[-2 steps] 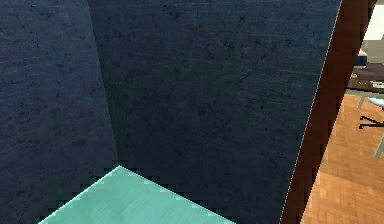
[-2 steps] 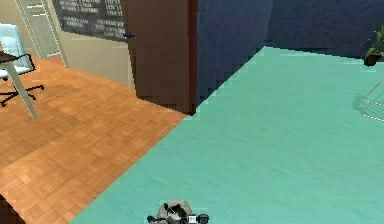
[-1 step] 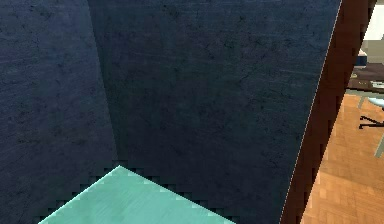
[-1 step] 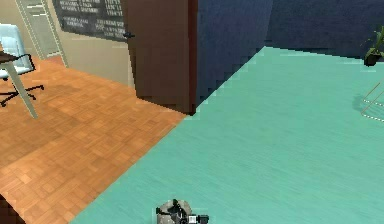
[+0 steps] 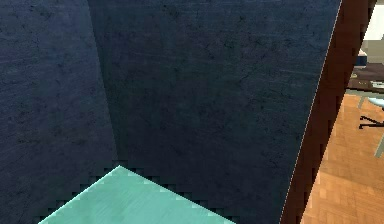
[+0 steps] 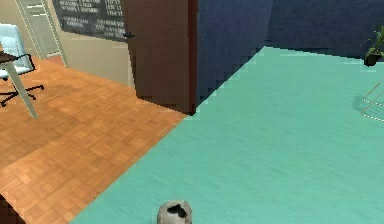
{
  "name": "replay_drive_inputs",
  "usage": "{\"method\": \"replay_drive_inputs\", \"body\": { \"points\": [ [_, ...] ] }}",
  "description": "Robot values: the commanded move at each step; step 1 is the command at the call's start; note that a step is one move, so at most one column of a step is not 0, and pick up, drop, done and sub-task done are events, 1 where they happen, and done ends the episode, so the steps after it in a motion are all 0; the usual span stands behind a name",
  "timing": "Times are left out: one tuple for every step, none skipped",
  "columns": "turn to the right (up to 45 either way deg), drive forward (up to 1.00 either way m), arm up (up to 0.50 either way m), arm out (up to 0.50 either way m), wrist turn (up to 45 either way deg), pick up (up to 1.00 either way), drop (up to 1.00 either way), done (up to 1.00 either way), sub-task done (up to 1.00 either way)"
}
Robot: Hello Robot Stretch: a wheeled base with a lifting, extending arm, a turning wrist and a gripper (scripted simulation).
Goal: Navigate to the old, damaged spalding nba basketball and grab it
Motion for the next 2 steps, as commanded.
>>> {"method": "replay_drive_inputs", "body": {
  "points": [
    [0.0, 0.00, 0.00, 0.00, 0.0, 1.00, 0.00, 0.00, 0.00],
    [0.0, 0.00, 0.10, 0.00, 0.0, 0.00, 0.00, 0.00, 0.00]
  ]
}}
